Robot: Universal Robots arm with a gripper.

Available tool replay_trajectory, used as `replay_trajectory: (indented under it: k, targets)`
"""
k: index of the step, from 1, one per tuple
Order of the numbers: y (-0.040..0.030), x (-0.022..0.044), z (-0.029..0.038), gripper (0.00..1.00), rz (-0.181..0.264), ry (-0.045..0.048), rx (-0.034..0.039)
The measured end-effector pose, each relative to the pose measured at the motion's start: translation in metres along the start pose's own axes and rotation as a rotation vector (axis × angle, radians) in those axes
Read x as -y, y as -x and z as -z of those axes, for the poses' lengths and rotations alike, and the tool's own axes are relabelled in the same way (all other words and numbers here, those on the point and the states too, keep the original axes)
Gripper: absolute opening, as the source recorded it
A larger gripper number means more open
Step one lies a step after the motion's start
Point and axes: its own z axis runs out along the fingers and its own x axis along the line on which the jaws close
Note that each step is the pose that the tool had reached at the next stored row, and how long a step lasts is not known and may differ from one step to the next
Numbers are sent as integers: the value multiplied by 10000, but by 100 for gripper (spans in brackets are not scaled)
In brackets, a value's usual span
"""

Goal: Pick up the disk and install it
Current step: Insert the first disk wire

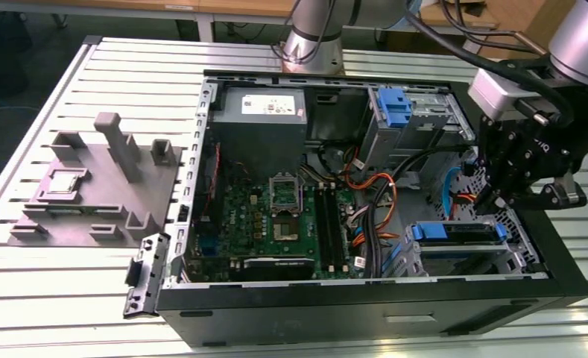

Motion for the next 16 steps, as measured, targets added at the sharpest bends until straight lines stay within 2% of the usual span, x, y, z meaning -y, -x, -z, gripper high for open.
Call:
replay_trajectory:
  k: [2, 6, 10, 16]
  targets:
    - [-23, -3, -5, 17, -25, -2, 47]
    - [-64, -9, -28, 17, -236, 13, 48]
    - [-67, -10, -51, 17, -635, 41, 41]
    - [-67, -10, -53, 17, -659, 43, 42]
